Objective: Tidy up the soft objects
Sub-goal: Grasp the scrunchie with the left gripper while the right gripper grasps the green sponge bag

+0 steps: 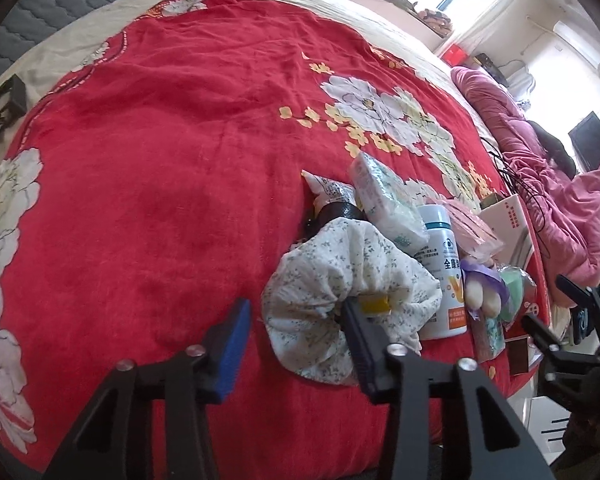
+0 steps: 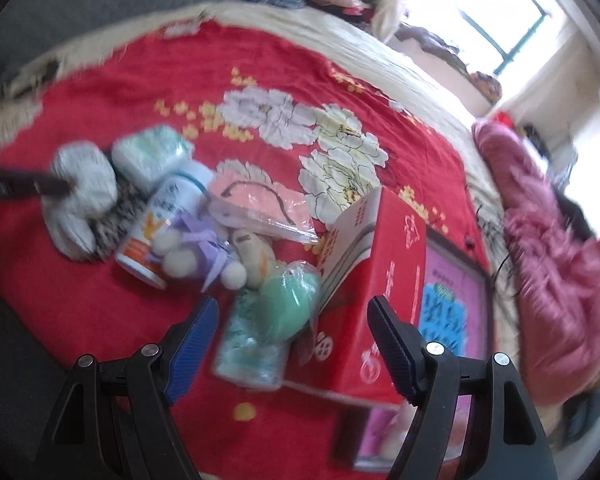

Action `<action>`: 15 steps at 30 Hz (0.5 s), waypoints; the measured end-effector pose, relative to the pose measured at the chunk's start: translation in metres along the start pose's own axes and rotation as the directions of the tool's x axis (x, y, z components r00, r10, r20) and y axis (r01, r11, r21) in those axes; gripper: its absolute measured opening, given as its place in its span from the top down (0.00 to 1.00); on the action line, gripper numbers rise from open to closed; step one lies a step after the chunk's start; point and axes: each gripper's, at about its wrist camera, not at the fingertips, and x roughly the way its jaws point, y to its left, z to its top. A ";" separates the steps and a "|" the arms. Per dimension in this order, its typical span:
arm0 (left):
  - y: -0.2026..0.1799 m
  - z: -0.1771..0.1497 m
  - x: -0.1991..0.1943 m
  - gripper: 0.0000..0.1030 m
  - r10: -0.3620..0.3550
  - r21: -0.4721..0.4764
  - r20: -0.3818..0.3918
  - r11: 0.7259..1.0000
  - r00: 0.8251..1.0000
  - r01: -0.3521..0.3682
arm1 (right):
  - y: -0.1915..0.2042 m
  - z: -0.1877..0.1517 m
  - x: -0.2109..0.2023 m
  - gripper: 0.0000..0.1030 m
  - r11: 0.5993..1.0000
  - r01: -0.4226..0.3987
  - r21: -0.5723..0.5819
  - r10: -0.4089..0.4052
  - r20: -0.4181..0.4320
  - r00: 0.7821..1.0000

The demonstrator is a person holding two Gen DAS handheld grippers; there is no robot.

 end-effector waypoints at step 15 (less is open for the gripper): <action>-0.006 0.004 0.005 0.85 -0.041 0.036 -0.012 0.999 0.999 0.041 | 0.017 0.004 0.063 0.58 0.990 0.064 -0.124 -0.079 -0.122 0.989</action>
